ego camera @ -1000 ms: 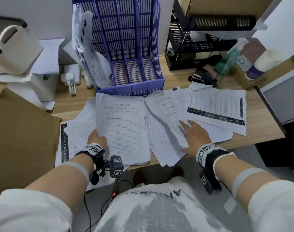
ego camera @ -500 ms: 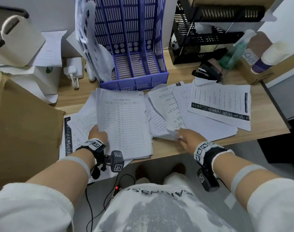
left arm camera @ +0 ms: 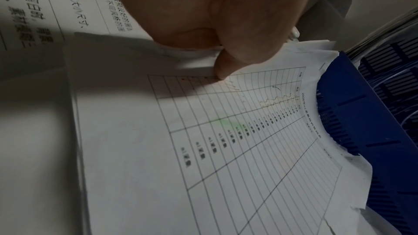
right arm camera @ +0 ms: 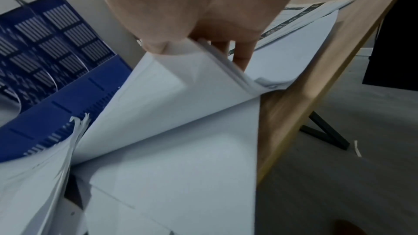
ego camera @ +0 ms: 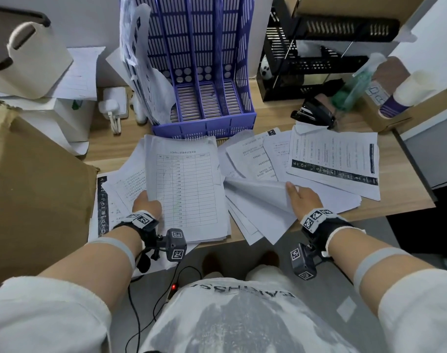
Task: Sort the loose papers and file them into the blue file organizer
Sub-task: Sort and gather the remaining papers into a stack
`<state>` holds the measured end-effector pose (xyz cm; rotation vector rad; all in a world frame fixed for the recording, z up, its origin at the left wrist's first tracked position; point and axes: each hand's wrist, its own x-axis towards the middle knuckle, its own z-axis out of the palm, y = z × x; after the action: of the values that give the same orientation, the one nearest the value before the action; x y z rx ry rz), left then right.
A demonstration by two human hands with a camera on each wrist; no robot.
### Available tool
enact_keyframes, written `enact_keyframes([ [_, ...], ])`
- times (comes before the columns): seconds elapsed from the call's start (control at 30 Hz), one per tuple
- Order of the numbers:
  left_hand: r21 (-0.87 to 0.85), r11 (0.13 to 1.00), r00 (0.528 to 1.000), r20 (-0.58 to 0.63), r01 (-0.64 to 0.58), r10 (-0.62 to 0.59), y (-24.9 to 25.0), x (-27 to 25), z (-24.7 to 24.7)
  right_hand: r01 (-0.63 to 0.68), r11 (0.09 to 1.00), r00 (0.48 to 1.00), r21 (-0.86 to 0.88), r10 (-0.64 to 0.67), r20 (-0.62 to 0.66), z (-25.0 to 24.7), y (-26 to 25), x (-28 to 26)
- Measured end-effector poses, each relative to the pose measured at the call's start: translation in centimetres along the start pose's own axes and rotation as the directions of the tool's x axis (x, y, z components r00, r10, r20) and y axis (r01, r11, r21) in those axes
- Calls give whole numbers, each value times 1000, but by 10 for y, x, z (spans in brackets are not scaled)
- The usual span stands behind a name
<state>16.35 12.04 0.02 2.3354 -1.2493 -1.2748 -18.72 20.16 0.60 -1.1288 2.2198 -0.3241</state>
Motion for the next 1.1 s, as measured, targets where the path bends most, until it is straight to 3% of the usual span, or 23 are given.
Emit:
enact_keyframes([
  [0.2, -27, 1000, 1000, -24, 2, -3, -2, 1, -1, -46, 998, 978, -33, 39, -207, -9, -2, 11],
  [0.33, -46, 999, 998, -62, 8, -10, -5, 2, -4, -174, 984, 933, 50, 181, -310, -18, 1, 15],
  [0.5, -68, 998, 996, -84, 15, -21, -9, 4, -6, -350, 910, 860, 224, 406, -308, -30, 14, 18],
  [0.7, -45, 999, 998, -62, 23, -25, -10, 5, -6, -378, 879, 849, 291, 454, -271, -31, 13, 12],
  [0.8, -30, 999, 997, -63, 31, -33, -9, 4, -5, -336, 914, 897, 228, 384, -218, -24, 10, 8],
  [0.93, -30, 999, 998, -64, 25, -27, -10, 4, -5, -72, 997, 997, -32, 71, -42, -11, 8, 1],
  [1.0, -48, 999, 998, -57, 20, -23, -11, 4, -6, 51, 989, 997, -138, -43, 63, -3, 8, 0],
  [1.1, -58, 998, 998, -58, 16, -20, -13, 5, -6, 155, 967, 974, -201, -115, 196, 8, 4, -1],
])
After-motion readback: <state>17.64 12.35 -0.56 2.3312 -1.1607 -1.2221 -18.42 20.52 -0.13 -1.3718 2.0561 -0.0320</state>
